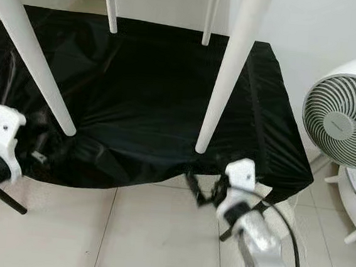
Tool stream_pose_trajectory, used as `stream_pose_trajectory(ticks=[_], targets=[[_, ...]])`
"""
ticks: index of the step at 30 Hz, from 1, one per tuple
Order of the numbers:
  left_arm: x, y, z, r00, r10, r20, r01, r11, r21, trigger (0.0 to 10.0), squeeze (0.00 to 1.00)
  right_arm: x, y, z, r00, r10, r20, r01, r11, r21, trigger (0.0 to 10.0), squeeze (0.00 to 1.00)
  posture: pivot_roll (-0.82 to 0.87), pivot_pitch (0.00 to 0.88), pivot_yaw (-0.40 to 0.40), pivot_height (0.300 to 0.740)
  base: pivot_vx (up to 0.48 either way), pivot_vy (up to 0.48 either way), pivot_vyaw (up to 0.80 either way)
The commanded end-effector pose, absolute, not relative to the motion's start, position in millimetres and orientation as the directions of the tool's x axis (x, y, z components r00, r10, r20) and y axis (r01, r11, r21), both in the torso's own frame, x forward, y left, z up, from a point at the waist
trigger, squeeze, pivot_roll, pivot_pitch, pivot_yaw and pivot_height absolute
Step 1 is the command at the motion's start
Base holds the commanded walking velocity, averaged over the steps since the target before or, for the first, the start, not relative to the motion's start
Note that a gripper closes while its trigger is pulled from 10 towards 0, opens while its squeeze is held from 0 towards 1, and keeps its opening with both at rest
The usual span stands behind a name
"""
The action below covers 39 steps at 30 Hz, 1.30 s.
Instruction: Building children table
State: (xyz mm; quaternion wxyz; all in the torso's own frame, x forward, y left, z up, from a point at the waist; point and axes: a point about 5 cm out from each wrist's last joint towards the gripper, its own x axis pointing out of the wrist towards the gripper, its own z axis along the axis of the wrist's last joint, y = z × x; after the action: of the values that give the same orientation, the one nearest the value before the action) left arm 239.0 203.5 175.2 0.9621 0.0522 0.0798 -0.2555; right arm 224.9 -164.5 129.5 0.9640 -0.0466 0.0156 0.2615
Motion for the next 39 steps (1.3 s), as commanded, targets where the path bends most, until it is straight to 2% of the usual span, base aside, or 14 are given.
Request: stream_pose_trajectory(ticks=[1, 5, 7, 10, 13, 17, 18, 21, 22, 26, 28, 31, 34, 39], targets=[[236.0, 202.0, 161.8, 0.832, -0.508, -0.224, 0.526, 0.850, 0.028, 10.0, 0.00, 221.2, -162.3, 115.3, 0.846, 0.520, -0.113, -0.529, 0.846, -0.064, 10.0, 0.00, -0.06, 0.118, 0.024, 0.740, 0.000, 0.000, 0.00], [235.1, 201.1, 135.6, 0.832, -0.475, -0.286, 0.495, 0.869, -0.002, 10.0, 0.00, 217.9, -160.8, 91.8, 0.835, 0.517, -0.190, -0.531, 0.847, -0.033, 10.0, 0.00, -0.07, 0.113, 0.025, 0.740, 0.000, 0.000, 0.00], [234.2, 199.8, 101.8, 0.843, -0.403, -0.356, 0.424, 0.906, -0.021, 10.0, 0.00, 216.7, -159.5, 61.7, 0.820, 0.498, -0.283, -0.517, 0.856, 0.009, 10.0, 0.00, -0.07, 0.109, 0.022, 0.740, 0.000, 0.000, 0.00], [233.1, 201.0, 84.9, 0.848, -0.350, -0.398, 0.373, 0.928, -0.023, 10.0, 0.00, 216.1, -158.4, 48.2, 0.810, 0.490, -0.324, -0.510, 0.860, 0.025, 10.0, 0.00, -0.07, 0.109, 0.022, 0.740, 0.000, 0.000, 0.00], [228.3, 206.6, 53.5, 0.851, -0.236, -0.469, 0.263, 0.965, -0.008, 10.0, 0.00, 216.0, -155.0, 24.9, 0.792, 0.469, -0.390, -0.480, 0.874, 0.076, 10.0, 0.00, -0.06, 0.103, 0.020, 0.740, 0.000, 0.000, 0.00], [227.3, 207.9, 49.0, 0.853, -0.214, -0.476, 0.246, 0.969, 0.004, 10.0, 0.00, 216.3, -154.7, 22.4, 0.793, 0.464, -0.396, -0.472, 0.878, 0.083, 10.0, 0.00, -0.06, 0.103, 0.020, 0.740, 0.000, 0.000, 0.00], [221.2, 210.7, 32.7, 0.843, -0.161, -0.514, 0.194, 0.981, 0.010, 10.0, 0.00, 215.8, -156.2, 9.4, 0.787, 0.442, -0.432, -0.436, 0.892, 0.118, 10.0, 0.00, -0.06, 0.088, 0.004, 0.740, 0.000, 0.000, 0.00], [206.7, 212.3, 3.7, 0.809, -0.082, -0.581, 0.120, 0.992, 0.026, 10.0, 0.00, 209.1, -160.2, -19.2, 0.744, 0.404, -0.533, -0.359, 0.914, 0.192, 10.0, 0.00, -0.05, 0.080, -0.003, 0.740, 0.000, 0.000, 0.00], [199.9, 211.9, -8.4, 0.787, -0.066, -0.613, 0.091, 0.996, 0.010, 10.0, 0.00, 202.2, -159.9, -32.2, 0.701, 0.417, -0.579, -0.333, 0.909, 0.251, 10.0, 0.00, -0.06, 0.073, -0.007, 0.740, 0.000, 0.000, 0.00], [190.1, 211.1, -26.8, 0.747, -0.031, -0.664, 0.064, 0.998, 0.025, 10.0, 0.00, 191.8, -162.3, -51.0, 0.650, 0.372, -0.662, -0.289, 0.927, 0.238, 10.0, 0.00, -0.05, 0.059, -0.013, 0.740, 0.000, 0.000, 0.00], [183.3, 209.5, -42.2, 0.716, -0.015, -0.698, 0.063, 0.997, 0.043, 10.0, 0.00, 185.1, -164.4, -64.8, 0.625, 0.293, -0.724, -0.276, 0.950, 0.147, 10.0, 0.00, -0.05, 0.051, -0.015, 0.740, 0.000, 0.000, 0.00], [179.7, 207.7, -51.7, 0.698, 0.000, -0.716, 0.038, 0.999, 0.037, 10.0, 0.00, 182.1, -166.6, -71.1, 0.614, 0.231, -0.755, -0.272, 0.959, 0.072, 10.0, 0.00, -0.04, 0.050, -0.017, 0.740, 0.000, 0.000, 0.00], [176.7, 204.7, -60.6, 0.677, 0.007, -0.735, -0.002, 1.000, 0.008, 10.0, 0.00, 179.8, -167.8, -74.3, 0.607, 0.221, -0.763, -0.270, 0.961, 0.063, 10.0, 0.00, -0.04, 0.046, -0.023, 0.740, 0.000, 0.000, 0.00], [174.8, 197.7, -66.5, 0.663, -0.019, -0.748, 0.041, 0.999, 0.011, 10.0, 0.00, 180.6, -170.1, -75.3, 0.618, 0.208, -0.759, -0.262, 0.964, 0.051, 10.0, 0.00, -0.04, 0.040, -0.023, 0.740, 0.000, 0.000, 0.00]])
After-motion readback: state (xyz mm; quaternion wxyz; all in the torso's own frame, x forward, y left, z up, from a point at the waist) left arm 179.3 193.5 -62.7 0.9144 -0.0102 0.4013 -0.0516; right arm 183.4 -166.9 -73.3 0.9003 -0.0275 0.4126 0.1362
